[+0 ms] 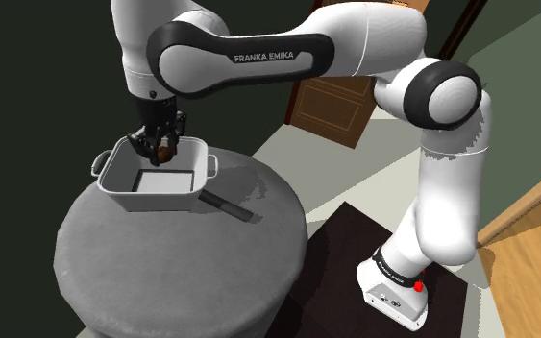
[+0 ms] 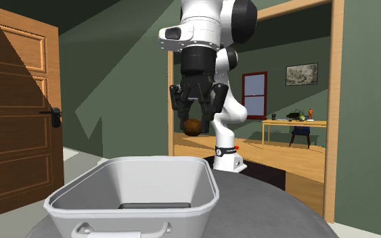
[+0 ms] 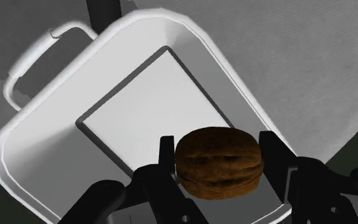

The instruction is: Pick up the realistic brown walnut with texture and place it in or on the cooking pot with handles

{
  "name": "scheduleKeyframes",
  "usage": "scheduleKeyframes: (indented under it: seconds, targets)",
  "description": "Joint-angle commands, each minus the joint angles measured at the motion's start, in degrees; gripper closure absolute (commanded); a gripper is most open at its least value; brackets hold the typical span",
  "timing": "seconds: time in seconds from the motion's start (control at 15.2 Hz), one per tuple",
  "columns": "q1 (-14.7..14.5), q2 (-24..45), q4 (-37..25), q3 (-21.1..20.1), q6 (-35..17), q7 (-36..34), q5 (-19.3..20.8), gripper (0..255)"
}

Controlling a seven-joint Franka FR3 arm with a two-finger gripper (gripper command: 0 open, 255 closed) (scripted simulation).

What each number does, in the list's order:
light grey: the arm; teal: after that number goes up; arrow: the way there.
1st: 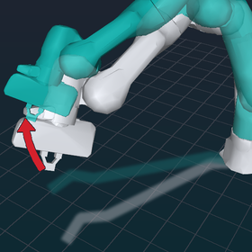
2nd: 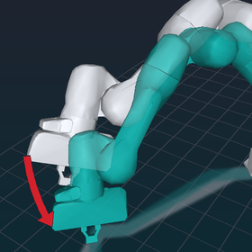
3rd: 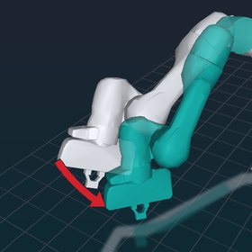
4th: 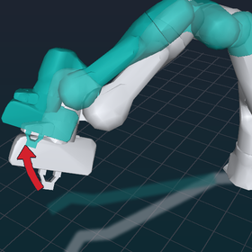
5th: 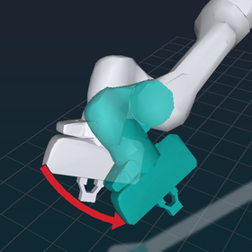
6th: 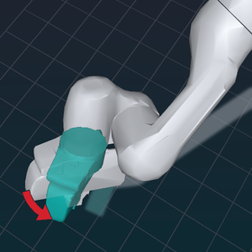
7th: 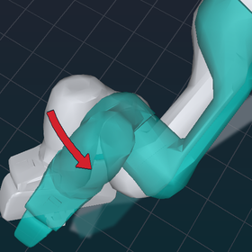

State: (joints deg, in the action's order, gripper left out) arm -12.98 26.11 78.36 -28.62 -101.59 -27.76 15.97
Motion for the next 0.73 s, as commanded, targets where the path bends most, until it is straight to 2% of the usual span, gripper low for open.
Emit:
scheduleKeyframes:
  seconds: [0.0, 0.26, 0.33, 0.66]
  targets:
    - [-0.01, 3.36, -5.31, 0.90, 1.89, 1.91, 1.00, 255]
    - [-1.26, 11.94, -19.53, 2.84, 7.16, 5.90, 3.11, 255]
    - [-2.24, 15.86, -26.39, 3.63, 9.82, 7.54, 3.91, 255]
    - [-0.95, 14.75, -20.42, 3.52, 5.18, 6.81, 3.72, 255]
